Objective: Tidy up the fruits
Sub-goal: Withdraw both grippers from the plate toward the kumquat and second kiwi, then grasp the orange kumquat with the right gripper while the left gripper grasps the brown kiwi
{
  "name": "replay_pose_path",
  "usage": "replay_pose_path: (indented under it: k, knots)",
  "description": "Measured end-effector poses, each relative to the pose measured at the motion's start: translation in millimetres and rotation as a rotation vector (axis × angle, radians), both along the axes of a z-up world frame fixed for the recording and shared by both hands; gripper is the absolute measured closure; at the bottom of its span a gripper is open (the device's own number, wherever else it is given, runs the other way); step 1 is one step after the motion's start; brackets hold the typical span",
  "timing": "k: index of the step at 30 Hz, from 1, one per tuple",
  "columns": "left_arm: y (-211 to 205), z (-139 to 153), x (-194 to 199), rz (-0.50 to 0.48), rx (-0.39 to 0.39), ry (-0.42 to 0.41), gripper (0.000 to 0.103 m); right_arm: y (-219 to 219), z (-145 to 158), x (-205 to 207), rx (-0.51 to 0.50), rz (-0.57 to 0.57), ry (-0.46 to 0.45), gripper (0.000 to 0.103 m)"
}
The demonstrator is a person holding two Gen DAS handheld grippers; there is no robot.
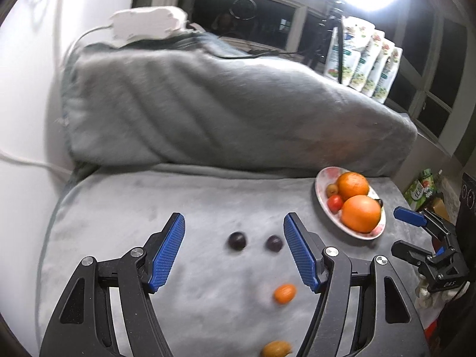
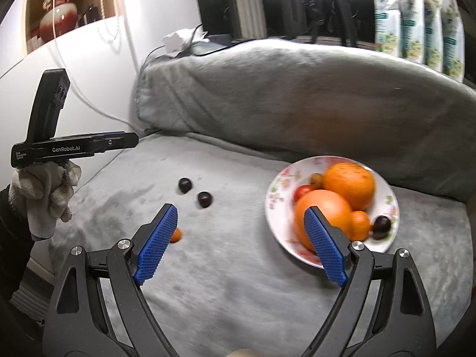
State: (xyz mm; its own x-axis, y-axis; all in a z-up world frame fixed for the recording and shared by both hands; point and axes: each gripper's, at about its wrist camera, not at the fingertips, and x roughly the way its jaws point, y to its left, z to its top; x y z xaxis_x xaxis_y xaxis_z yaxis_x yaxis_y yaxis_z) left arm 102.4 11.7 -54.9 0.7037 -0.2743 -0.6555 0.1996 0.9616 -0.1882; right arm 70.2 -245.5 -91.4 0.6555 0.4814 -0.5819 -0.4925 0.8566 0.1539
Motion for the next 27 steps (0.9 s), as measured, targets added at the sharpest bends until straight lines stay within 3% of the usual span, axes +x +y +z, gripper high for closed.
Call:
replay_pose_path:
  k: [9, 15, 17, 21, 23, 27]
  knots:
    - [22.2, -21.2, -17.5, 0.021, -0.027, 0.033, 0.034, 43.7, -14.9, -0.9, -0.038, 0.093, 0.042, 0.014]
    - [26.2, -34.5, -52.4, 0.008, -0.050, 0.049, 0.034, 68.4, -31.2, 5.1, -0.056, 0.150, 0.088, 0.015]
    - [26.1, -37.2, -63.5, 0.003, -0.044, 0.048, 0.034, 75.4, -36.9, 7.6, -0.061, 0.166, 0.107, 0.023]
    - [19.5, -47.9, -90.1, -0.020, -0.049, 0.071, 0.036, 88.6, -48.5, 10.5, -0.075, 0.202, 0.136, 0.028]
    - [15.2, -52.4, -97.2, -0.036, -0.058, 0.087, 0.043, 94.0, -54.5, 12.3, -0.081, 0.218, 0.154, 0.035]
    - [-1.0, -59.2, -106.9, -0.086, -0.050, 0.105, 0.045, 102.7, -63.4, 14.1, -0.093, 0.242, 0.177, 0.041]
